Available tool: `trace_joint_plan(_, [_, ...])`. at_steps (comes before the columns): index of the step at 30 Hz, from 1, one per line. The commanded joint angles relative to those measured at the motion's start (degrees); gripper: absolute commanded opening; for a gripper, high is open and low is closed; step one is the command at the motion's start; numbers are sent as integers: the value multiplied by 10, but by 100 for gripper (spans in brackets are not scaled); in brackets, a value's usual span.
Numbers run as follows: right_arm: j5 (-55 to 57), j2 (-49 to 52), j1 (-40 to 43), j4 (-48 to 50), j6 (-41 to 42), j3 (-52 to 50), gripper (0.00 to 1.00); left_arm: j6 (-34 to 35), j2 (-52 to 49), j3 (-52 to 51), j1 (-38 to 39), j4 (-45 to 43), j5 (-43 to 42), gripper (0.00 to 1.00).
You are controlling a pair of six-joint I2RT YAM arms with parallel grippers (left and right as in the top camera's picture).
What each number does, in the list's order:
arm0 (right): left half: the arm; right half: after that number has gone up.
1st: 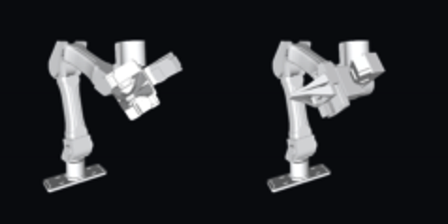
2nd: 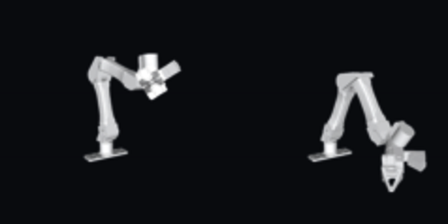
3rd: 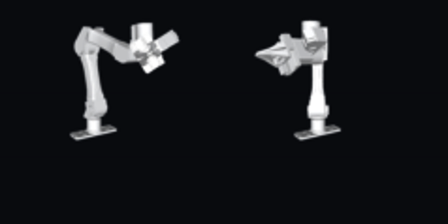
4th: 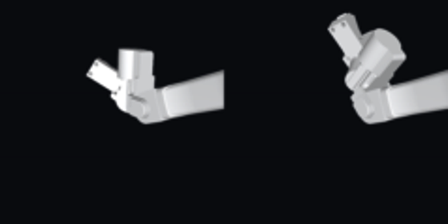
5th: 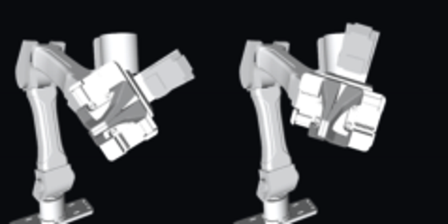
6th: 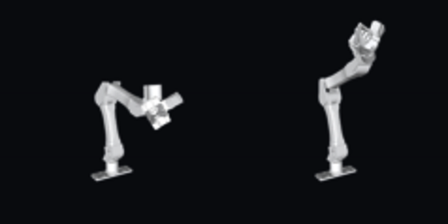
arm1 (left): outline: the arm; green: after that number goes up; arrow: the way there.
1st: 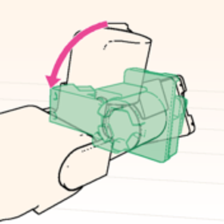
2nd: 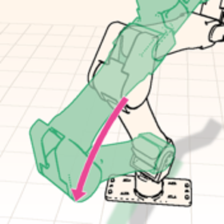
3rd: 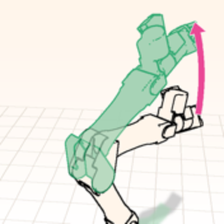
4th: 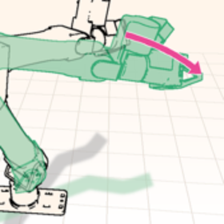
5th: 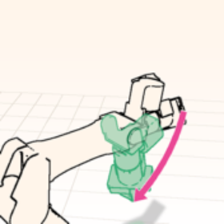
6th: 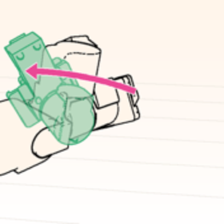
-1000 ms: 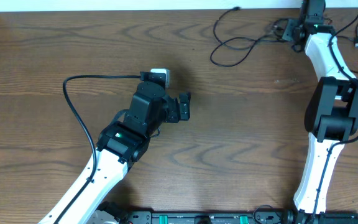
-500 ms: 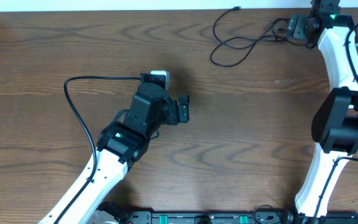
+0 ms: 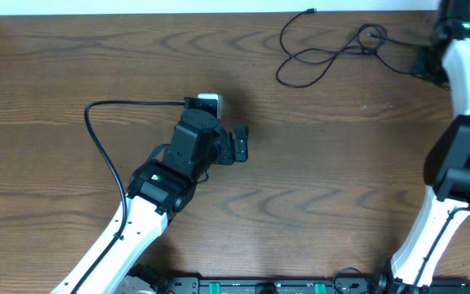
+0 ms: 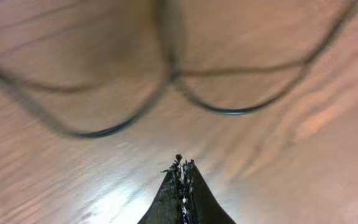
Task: Untangle cables
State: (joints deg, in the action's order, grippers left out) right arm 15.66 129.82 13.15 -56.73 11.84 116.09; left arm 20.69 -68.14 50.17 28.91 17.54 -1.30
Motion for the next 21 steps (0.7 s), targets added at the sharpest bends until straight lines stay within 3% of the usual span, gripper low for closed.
trace_joint_plan(1, [-21, 0, 42, 0, 28, -12, 1, -10, -3, 2, -1, 0, 7, 99])
trace_joint_plan(6, [-155, 2, 70, -25, -93, -37, 1, -9, -3, 2, -1, 0, 7, 100])
trace_joint_plan(9, [-172, 2, 78, -19, -103, -62, 1, -10, -3, 2, -1, 0, 7, 100])
trace_joint_plan(21, [-226, 3, 72, 272, -115, -224, 1, -9, -3, 2, -1, 0, 7, 100])
